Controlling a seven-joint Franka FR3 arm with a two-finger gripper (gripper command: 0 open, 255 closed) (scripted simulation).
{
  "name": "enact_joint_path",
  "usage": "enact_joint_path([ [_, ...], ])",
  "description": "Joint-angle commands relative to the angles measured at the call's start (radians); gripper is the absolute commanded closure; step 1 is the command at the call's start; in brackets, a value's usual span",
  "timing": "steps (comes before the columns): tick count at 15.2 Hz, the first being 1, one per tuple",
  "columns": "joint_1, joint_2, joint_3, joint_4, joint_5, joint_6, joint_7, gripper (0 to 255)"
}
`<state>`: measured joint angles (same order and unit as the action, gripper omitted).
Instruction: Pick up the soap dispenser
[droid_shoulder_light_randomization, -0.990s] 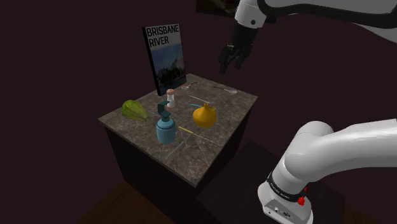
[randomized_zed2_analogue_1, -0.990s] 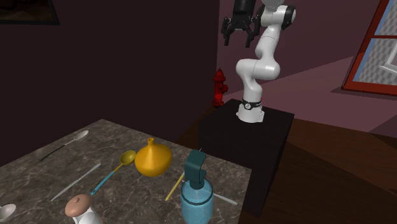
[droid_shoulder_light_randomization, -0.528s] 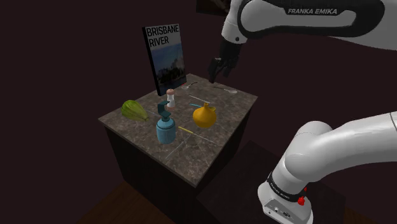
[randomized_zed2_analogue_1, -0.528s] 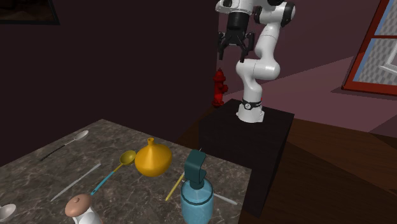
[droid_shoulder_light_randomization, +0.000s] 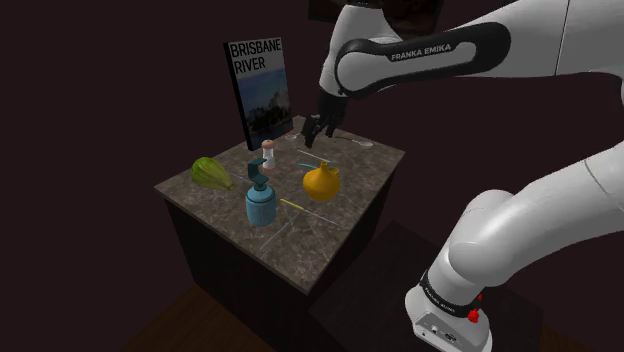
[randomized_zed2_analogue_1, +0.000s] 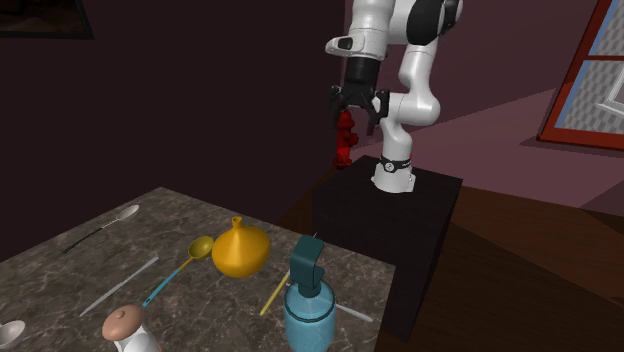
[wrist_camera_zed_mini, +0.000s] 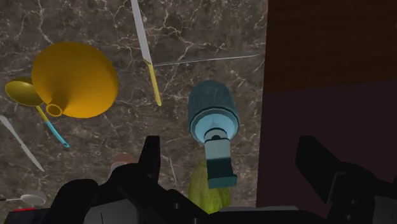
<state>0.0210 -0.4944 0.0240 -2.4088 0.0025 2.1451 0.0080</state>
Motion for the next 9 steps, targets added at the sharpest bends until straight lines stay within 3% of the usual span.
enact_joint_path([
  [1, 0.002, 0.076, -0.005, 0.006, 0.001, 0.078, -0.018, 0],
  [9, 0.019, 0.364, -0.007, 0.078, 0.013, 0.318, -0.069, 0],
])
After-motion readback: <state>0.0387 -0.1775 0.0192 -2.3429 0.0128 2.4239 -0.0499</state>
